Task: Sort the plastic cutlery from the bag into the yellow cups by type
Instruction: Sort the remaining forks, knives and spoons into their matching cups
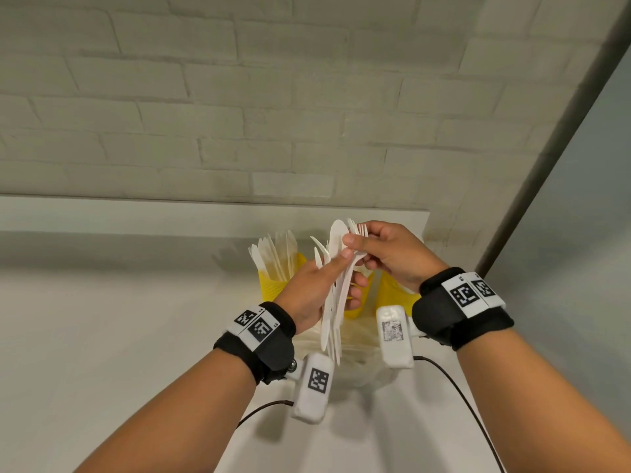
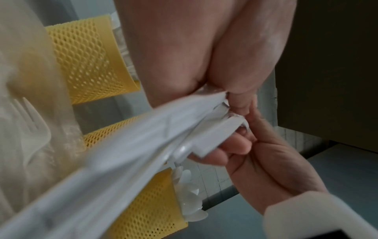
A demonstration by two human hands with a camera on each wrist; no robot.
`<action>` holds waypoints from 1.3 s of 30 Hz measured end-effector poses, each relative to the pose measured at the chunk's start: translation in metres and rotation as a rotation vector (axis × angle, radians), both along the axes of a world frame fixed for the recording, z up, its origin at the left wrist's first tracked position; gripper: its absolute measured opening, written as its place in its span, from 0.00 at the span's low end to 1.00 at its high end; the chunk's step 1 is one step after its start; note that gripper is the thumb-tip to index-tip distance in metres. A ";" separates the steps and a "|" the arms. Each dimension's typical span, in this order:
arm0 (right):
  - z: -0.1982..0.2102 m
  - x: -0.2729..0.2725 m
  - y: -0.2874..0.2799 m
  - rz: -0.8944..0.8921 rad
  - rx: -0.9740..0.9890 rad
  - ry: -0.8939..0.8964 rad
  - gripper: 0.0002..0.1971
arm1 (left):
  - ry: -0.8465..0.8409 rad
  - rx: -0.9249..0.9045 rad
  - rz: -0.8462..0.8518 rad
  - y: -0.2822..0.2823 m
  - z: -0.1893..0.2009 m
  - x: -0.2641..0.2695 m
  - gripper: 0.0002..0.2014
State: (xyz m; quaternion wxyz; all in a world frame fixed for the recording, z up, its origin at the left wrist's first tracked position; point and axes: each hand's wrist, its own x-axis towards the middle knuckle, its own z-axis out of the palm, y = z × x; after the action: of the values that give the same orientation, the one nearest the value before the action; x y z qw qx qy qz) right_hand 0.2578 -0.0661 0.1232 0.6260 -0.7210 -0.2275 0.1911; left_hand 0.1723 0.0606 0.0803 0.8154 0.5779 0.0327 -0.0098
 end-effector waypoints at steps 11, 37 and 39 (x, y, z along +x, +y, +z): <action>-0.004 -0.001 -0.001 -0.028 0.076 0.098 0.13 | -0.024 0.046 0.132 -0.002 -0.004 0.007 0.21; 0.035 0.028 -0.003 -0.284 0.129 -0.055 0.13 | 0.095 0.032 0.216 0.011 -0.013 0.005 0.15; 0.034 0.033 0.000 -0.316 0.105 -0.136 0.13 | 0.093 0.028 0.234 0.013 -0.012 0.006 0.14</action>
State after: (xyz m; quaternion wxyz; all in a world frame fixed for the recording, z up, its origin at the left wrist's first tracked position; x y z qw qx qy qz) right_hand 0.2906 -0.0664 0.1567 0.6682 -0.7254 -0.1627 0.0289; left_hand 0.1781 0.0736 0.0682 0.8005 0.5803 0.1376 0.0590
